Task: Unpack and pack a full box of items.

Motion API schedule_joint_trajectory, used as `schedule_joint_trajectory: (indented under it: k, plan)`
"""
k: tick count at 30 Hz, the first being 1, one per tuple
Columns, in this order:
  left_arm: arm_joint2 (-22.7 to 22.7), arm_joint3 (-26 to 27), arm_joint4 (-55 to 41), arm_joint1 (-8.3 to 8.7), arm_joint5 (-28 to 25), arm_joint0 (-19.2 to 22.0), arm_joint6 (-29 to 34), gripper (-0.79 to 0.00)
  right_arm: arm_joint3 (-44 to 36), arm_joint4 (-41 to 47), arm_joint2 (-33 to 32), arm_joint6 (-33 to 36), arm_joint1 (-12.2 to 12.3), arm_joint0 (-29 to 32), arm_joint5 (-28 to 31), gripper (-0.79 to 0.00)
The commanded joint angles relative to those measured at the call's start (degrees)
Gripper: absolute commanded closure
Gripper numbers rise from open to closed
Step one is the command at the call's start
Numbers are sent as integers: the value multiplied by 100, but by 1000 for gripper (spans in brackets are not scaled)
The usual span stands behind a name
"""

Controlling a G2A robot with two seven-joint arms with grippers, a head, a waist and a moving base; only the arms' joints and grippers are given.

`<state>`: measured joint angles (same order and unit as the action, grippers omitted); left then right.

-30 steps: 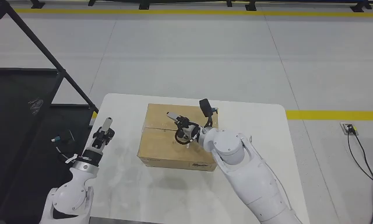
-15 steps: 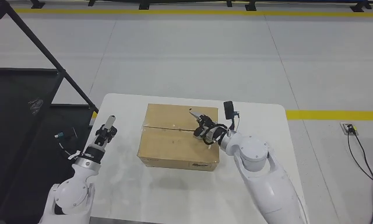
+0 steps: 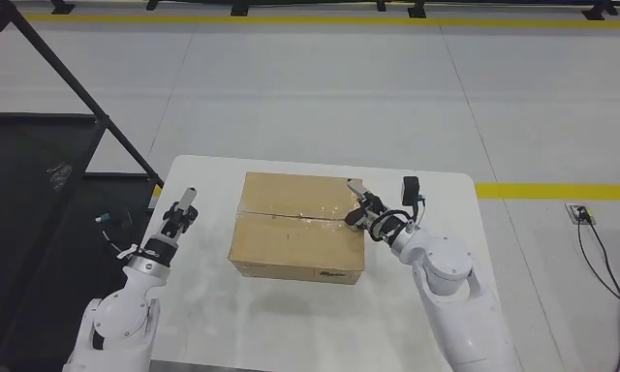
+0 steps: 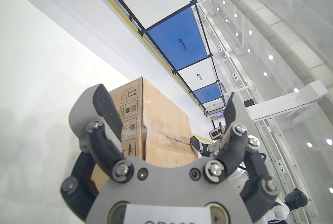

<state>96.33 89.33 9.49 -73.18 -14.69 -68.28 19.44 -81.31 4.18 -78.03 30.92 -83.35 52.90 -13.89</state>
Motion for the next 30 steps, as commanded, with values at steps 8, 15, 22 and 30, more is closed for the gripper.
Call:
schedule_joint_trajectory:
  k: [8, 15, 22, 30]
  plan:
    - [-99, -32, 28, 25, 14, 60, -13, -785, -176, 289, -232, -199, 54, 310, 308, -785]
    - [-124, -48, 25, 49, 36, 86, -33, -785, -117, 631, -384, -312, 81, 438, 605, -785]
    - [-144, -53, 32, 71, 44, 93, -80, -785, 47, 803, -409, -335, 105, 433, 767, -785]
    - [-197, -51, 18, 89, 66, 80, -139, -785, 287, 931, -390, -309, 133, 361, 832, -785]
